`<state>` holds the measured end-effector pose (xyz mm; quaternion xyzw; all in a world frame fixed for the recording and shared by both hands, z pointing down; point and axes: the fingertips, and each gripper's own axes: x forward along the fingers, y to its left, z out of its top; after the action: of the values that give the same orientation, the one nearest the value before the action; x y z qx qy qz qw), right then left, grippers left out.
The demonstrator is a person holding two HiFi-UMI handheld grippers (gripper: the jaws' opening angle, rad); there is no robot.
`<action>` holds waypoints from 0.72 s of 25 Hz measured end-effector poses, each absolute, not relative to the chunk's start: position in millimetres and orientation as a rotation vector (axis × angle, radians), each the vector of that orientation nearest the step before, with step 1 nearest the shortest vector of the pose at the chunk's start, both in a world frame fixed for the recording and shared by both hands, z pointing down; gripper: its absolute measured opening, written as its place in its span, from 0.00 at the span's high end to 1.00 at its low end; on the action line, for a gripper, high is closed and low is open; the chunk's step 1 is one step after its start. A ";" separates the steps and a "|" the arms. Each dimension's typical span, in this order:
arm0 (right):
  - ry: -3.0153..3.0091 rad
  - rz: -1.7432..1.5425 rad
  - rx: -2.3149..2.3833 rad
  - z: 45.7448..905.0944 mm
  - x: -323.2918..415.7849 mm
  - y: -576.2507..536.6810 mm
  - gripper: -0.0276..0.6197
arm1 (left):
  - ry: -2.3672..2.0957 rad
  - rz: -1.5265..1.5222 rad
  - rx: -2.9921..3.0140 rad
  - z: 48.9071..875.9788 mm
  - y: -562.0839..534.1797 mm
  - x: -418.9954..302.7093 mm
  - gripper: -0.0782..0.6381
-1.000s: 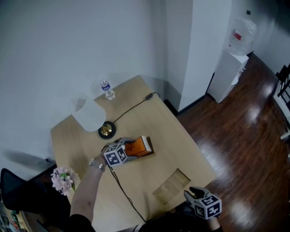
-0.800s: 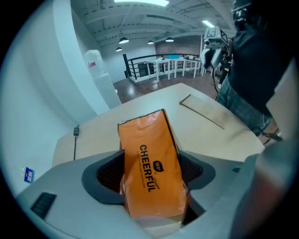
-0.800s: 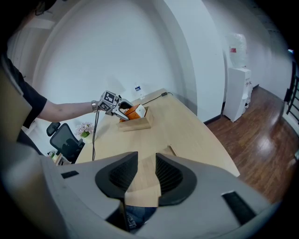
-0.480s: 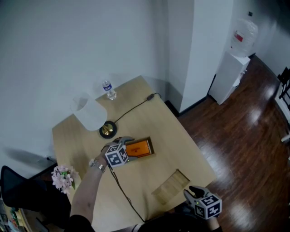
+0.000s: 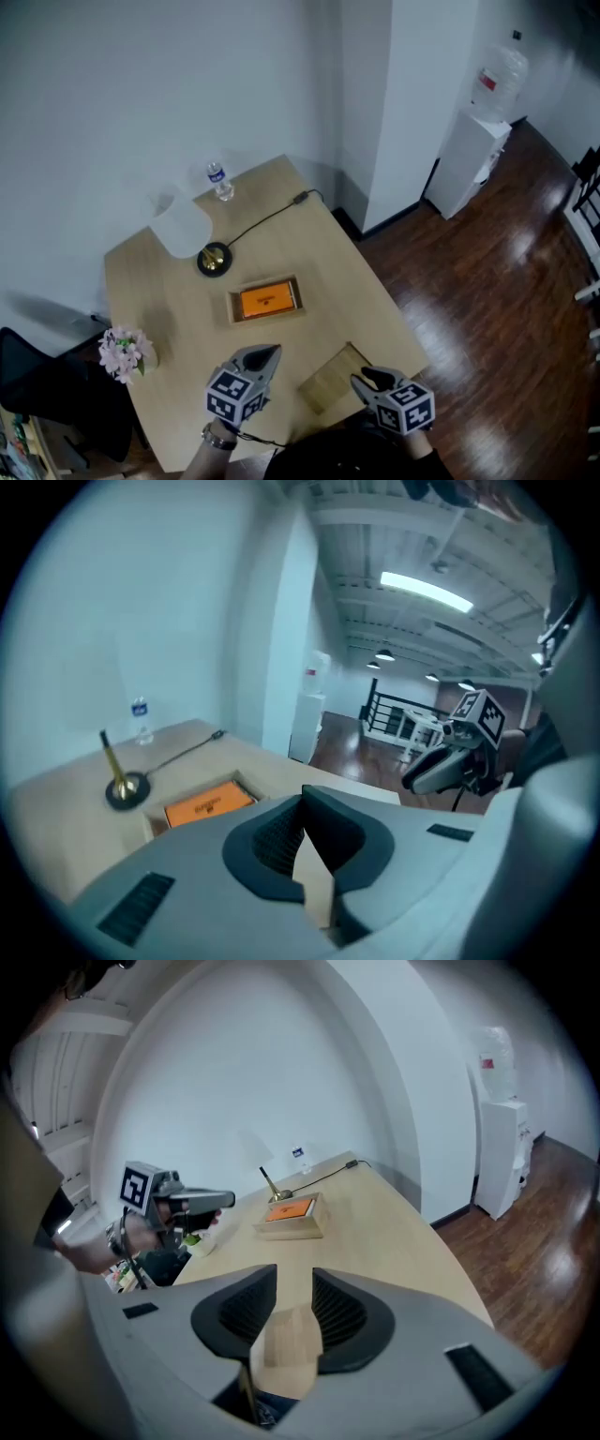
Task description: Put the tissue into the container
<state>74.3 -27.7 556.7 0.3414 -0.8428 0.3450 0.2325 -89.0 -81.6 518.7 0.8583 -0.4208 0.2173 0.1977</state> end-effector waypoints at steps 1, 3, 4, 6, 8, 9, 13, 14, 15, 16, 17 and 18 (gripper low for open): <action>-2.330 0.944 0.908 555.2 70.0 -28.0 0.77 | -1.212 0.579 2.329 529.9 -66.2 -85.6 0.89; -2.356 0.927 0.844 553.3 60.7 -28.2 0.83 | -1.284 0.535 2.208 548.4 -41.7 -80.9 0.89; -2.370 0.915 0.813 552.7 55.5 -28.5 0.85 | -1.322 0.522 2.160 555.0 -32.3 -80.7 0.89; -2.390 0.887 0.760 551.9 46.0 -29.0 0.87 | -1.385 0.506 2.089 562.2 -17.7 -81.9 0.89; -2.403 0.856 0.719 551.1 38.2 -29.8 0.94 | -1.413 0.511 2.060 563.7 -7.5 -79.7 0.89; -2.410 0.843 0.698 550.7 34.3 -30.0 0.96 | -1.417 0.523 2.061 563.3 -3.8 -77.1 0.89; -2.435 0.813 0.619 548.2 21.8 -27.8 0.96 | -1.443 0.545 2.069 559.0 1.8 -66.2 0.89; -2.439 0.805 0.602 547.6 20.0 -27.3 0.96 | -1.455 0.543 2.066 558.3 1.8 -65.2 0.89; -2.442 0.797 0.587 547.0 18.5 -27.3 0.96 | -1.468 0.542 2.063 557.9 1.5 -65.2 0.89; -2.444 0.790 0.575 546.6 17.6 -27.5 0.96 | -1.479 0.541 2.061 557.2 1.1 -65.8 0.89; -2.446 0.782 0.567 546.2 17.1 -27.7 0.96 | -1.489 0.540 2.059 556.5 1.1 -66.6 0.89; -2.446 0.771 0.561 546.2 17.1 -27.7 0.96 | -1.497 0.539 2.056 555.8 1.6 -67.7 0.89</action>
<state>17.1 -27.7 546.2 0.2066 -0.9008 0.2839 0.2555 -67.7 1.6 555.8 0.7620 -0.5547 0.1997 0.2679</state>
